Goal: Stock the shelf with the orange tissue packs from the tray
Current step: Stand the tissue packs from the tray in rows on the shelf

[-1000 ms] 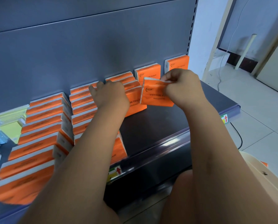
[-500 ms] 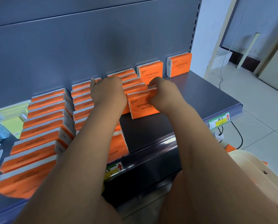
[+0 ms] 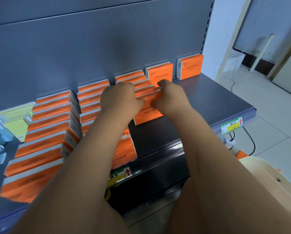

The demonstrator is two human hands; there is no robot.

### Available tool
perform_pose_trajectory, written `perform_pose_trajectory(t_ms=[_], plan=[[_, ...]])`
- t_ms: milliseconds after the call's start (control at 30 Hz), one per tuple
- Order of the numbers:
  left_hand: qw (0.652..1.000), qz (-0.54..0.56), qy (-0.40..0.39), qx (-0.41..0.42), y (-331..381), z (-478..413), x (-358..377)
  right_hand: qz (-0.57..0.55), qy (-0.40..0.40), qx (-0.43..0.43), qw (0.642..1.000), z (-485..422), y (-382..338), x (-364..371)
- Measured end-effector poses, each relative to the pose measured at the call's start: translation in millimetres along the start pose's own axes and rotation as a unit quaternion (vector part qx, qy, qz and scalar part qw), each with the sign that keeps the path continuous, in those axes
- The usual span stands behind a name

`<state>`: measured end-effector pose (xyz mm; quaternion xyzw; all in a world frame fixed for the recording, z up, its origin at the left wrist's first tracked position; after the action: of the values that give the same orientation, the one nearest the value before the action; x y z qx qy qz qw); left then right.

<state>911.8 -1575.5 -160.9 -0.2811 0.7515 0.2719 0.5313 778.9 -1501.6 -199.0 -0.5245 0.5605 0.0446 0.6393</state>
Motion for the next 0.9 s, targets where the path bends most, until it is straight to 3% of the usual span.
perform_pose_trajectory(t_ms=[600, 900], plan=[[1.000, -0.006, -0.018, 0.017, 6.9, 12.1, 1.8, 0.019, -0.015, 0.002, 1.000, 12.5, -10.0, -5.2], [0.998, -0.017, 0.032, 0.060, 42.3, 22.8, -10.8, -0.037, 0.027, 0.004, 0.999, 40.8, -2.3, -34.2]])
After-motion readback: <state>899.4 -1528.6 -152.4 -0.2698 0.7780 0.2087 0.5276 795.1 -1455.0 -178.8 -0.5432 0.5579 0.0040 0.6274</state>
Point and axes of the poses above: each hand's wrist, its own z-axis away from the middle knuckle, its own x-axis out of the palm, y = z × x, the point moved 10 cm from there along -z, towards the middle knuckle, and after that the axes turned 3 degrees about x, right-handed, at the moved point
